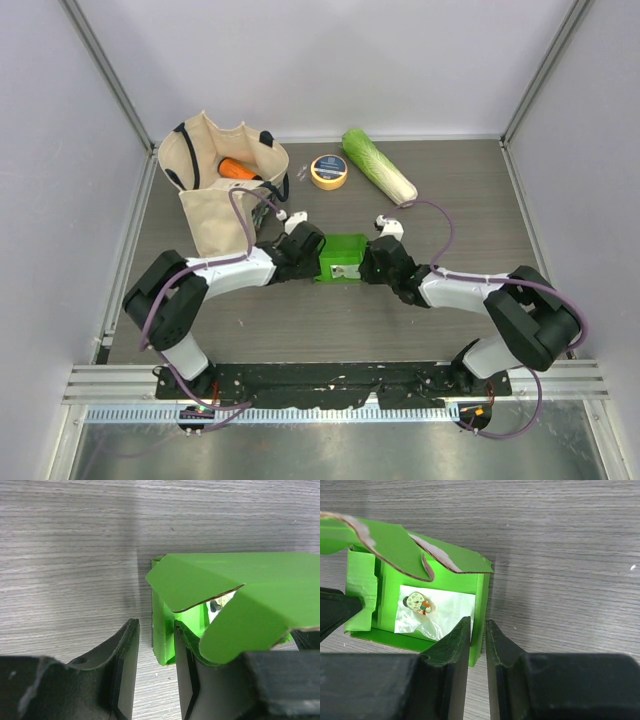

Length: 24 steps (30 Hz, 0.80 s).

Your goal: Fold the paper box

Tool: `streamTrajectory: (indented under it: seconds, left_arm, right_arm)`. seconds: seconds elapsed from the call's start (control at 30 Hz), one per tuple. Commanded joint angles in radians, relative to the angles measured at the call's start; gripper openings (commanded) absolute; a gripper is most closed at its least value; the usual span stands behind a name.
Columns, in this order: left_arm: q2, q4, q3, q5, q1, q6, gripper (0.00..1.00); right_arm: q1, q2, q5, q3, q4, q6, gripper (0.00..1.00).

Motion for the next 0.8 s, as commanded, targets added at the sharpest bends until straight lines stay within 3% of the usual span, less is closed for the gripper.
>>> streamTrajectory:
  seconds: [0.0,0.33,0.43,0.63,0.77]
  left_arm:
    - [0.021,0.044,0.043,-0.032,-0.006,0.003,0.37]
    - [0.113,-0.051,0.110,-0.119,-0.043,0.021,0.16]
    - [0.188,-0.144,0.168,-0.216,-0.072,0.031,0.00]
    - [0.409,-0.388,0.322,-0.438,-0.164,0.029,0.00]
    - [0.489,-0.373,0.314,-0.445,-0.195,0.040,0.00]
  right_arm:
    - [0.003,0.014,0.030,0.044,0.061,-0.014,0.24]
    - [0.017,0.054,0.025,0.065,0.063,0.002,0.09]
    - [0.029,0.073,0.024,0.070,0.069,0.026,0.06]
    - [0.037,0.096,0.028,0.067,0.087,0.104,0.02]
    - [0.048,0.097,0.033,0.052,0.120,0.133,0.01]
